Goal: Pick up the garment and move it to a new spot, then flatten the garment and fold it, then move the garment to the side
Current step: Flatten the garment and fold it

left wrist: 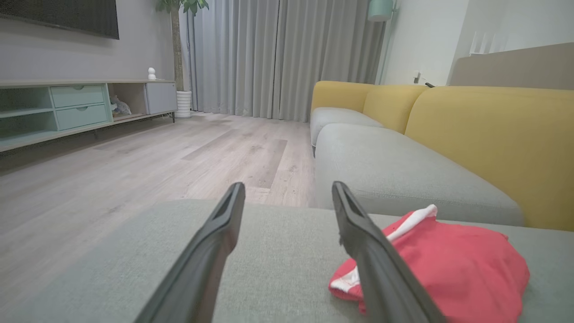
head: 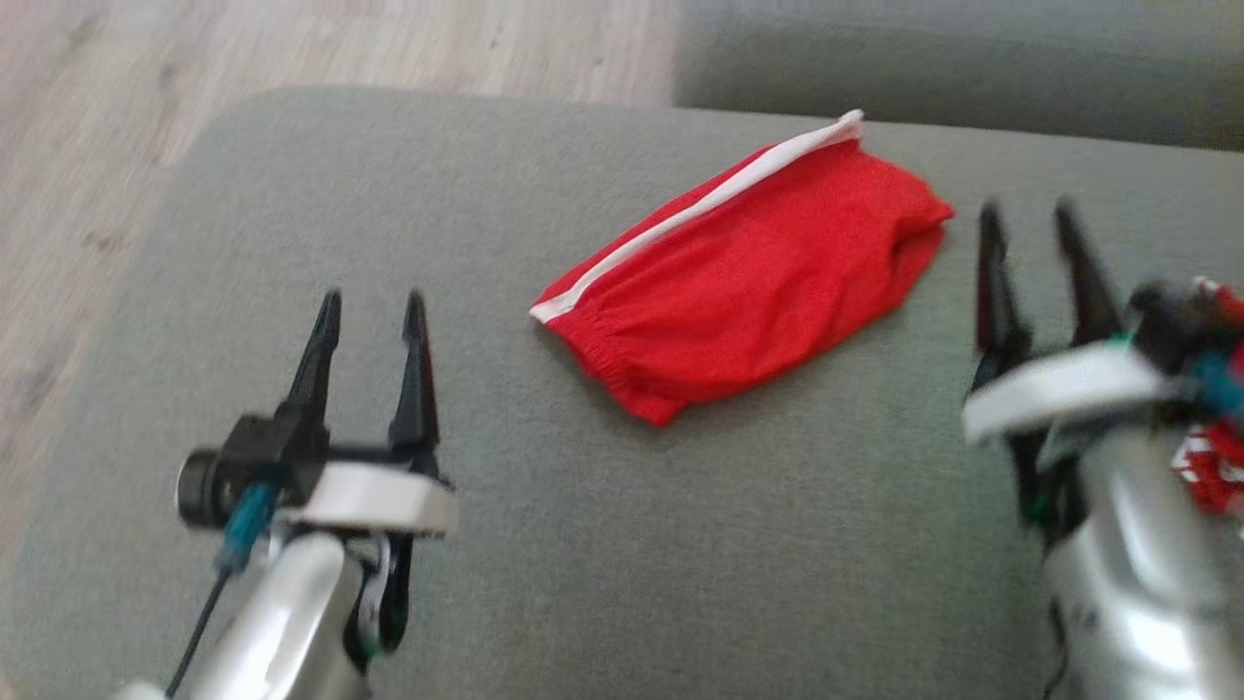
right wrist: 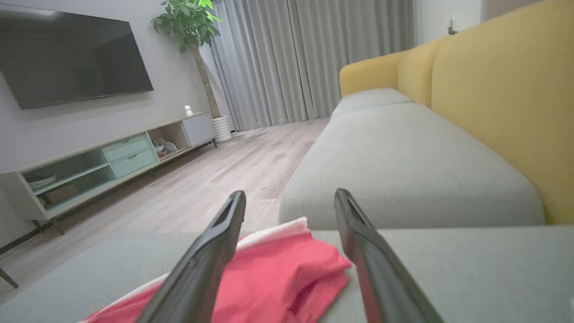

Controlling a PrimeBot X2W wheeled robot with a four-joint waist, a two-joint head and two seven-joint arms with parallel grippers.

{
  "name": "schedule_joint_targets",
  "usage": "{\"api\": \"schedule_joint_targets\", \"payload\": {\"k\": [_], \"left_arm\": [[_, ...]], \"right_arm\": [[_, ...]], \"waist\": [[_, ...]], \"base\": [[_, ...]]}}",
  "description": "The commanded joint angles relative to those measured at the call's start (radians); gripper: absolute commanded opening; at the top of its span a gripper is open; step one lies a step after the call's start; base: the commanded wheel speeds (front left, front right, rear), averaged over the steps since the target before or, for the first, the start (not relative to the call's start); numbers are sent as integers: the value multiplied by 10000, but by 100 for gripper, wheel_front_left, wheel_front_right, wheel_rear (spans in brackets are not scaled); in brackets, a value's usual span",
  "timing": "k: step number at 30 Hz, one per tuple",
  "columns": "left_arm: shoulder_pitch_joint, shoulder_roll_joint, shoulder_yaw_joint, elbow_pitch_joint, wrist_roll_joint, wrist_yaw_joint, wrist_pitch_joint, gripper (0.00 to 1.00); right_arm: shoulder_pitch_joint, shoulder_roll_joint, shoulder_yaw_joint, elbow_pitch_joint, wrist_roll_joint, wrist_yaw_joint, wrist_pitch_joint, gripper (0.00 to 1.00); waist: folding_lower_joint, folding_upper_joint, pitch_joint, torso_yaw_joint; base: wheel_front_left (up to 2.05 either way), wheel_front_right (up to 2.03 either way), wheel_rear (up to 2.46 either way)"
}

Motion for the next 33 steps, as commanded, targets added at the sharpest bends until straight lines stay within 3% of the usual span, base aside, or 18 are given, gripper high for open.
{"api": "schedule_joint_targets", "payload": {"k": [1,9,17,25,33], "left_arm": [[-13,102,603,-382,137,-68,-93,100],[1827,-754,1566,-481,1012,-452,-93,100],[1884,-1221,2004,-307,1704,-1034,-93,100],[1097,-1601,2066,-133,2039,-1660,-93,100],[452,-1724,1758,88,1899,-1907,-93,100]], "right_arm": [[184,252,52,-642,-143,-9,-91,100],[2254,775,-386,-1807,-229,-9,-92,100],[2380,819,-487,-1968,-367,-9,130,100],[650,429,-1183,-1425,-914,-9,1914,100],[-2062,-146,-2235,333,-1112,-9,3535,100]], "waist": [[1,-1,-292,-297],[1,-1,-405,-570],[1,-1,-46,-323],[1,-1,1141,448],[1,-1,2315,1368]], "base": [[0,0,0],[0,0,0],[0,0,0],[0,0,0],[0,0,0]]}}
